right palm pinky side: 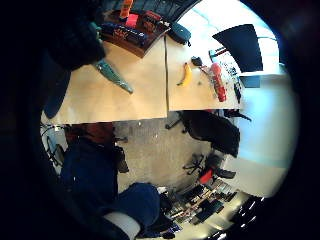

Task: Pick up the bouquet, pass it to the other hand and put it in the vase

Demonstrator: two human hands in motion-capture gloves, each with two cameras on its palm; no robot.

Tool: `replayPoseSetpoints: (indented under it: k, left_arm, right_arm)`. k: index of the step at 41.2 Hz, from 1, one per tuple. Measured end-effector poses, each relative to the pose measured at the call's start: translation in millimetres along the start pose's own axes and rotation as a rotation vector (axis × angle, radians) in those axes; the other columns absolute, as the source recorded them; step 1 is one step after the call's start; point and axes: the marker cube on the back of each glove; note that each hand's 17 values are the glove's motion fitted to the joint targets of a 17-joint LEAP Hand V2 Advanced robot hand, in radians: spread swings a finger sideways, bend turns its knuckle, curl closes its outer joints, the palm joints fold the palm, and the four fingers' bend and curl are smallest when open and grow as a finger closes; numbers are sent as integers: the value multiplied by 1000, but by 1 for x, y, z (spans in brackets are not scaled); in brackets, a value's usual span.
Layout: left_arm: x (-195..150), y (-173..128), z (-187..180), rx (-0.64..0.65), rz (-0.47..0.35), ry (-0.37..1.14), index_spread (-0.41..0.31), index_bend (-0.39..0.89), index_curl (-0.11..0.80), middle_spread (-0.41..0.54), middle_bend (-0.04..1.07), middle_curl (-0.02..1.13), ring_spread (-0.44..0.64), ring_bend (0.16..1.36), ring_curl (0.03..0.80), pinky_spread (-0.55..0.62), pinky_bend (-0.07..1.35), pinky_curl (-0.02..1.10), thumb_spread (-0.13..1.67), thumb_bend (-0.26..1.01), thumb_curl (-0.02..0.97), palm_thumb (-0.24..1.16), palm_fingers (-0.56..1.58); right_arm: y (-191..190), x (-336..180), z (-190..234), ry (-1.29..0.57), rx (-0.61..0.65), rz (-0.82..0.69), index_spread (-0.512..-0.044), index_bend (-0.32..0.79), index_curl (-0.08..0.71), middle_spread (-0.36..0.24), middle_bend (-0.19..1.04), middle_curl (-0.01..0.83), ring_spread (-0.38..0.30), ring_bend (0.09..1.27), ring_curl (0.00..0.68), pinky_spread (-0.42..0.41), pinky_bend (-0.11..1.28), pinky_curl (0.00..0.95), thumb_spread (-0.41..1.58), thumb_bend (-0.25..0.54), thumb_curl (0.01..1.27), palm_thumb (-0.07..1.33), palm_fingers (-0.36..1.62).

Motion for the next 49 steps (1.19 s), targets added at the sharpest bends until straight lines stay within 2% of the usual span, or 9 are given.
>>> replayPoseSetpoints:
  k: [5,6,10,19,23,28,38,43,49]
  left_arm:
    - [10,7,-7,14,43,-46,-53,168,212,99,167,204,139,518,232,238,362,234,950,-19,142,36,410]
    - [9,9,-8,10,49,-28,-53,168,218,101,165,208,145,520,236,239,363,239,959,-19,147,35,406]
    - [6,16,-11,-6,62,61,-54,169,240,106,163,219,150,523,246,245,362,253,994,-16,166,41,394]
    - [2,6,-7,193,31,4,-62,170,281,121,140,231,125,564,271,244,362,279,1066,-11,201,74,407]
    - [7,8,-9,211,35,-23,-63,167,294,130,142,234,107,581,285,232,369,292,1088,-12,212,89,404]
    - [16,12,-8,192,52,-30,-66,170,310,140,138,234,98,582,294,224,389,309,1106,-16,222,92,391]
    - [27,12,20,142,86,-8,-68,168,331,158,138,232,101,597,307,217,414,334,1125,-16,238,98,355]
    - [25,14,34,69,85,-32,-63,157,336,172,144,235,119,589,308,230,423,341,1124,-26,240,82,319]
    - [21,10,45,68,84,-11,-60,163,342,184,148,238,139,596,312,238,426,345,1118,-25,244,61,301]
  right_arm:
    - [-12,10,-11,73,2,74,-297,60,102,-66,230,229,-40,571,271,90,519,275,1052,90,155,310,377]
    - [-17,12,-12,74,8,86,-291,90,111,-82,333,267,-44,541,264,90,474,265,1064,86,160,313,452]
    - [-32,18,-14,68,21,139,-288,117,125,-129,438,314,-67,532,260,87,420,255,1102,79,179,342,588]
    - [-66,43,-15,24,7,305,-274,88,149,-193,500,372,-124,575,301,58,373,270,1156,53,214,387,718]
    - [-80,56,-7,13,-9,377,-271,89,155,-175,482,384,-165,622,327,0,433,293,1166,34,225,394,883]
    - [-102,73,27,-60,-99,410,-266,88,171,-162,445,397,-182,634,359,-33,458,322,1172,12,237,405,884]
    - [-108,86,138,-89,-413,458,-275,55,181,-141,341,398,-165,587,381,-8,449,348,1127,1,281,505,609]
    - [-103,80,166,-38,-292,470,-320,16,135,-98,261,380,-135,569,375,23,564,376,1096,2,305,571,432]
    - [-105,81,202,25,-226,508,-325,71,123,-93,304,397,-127,582,366,75,563,365,1070,-2,326,637,470]
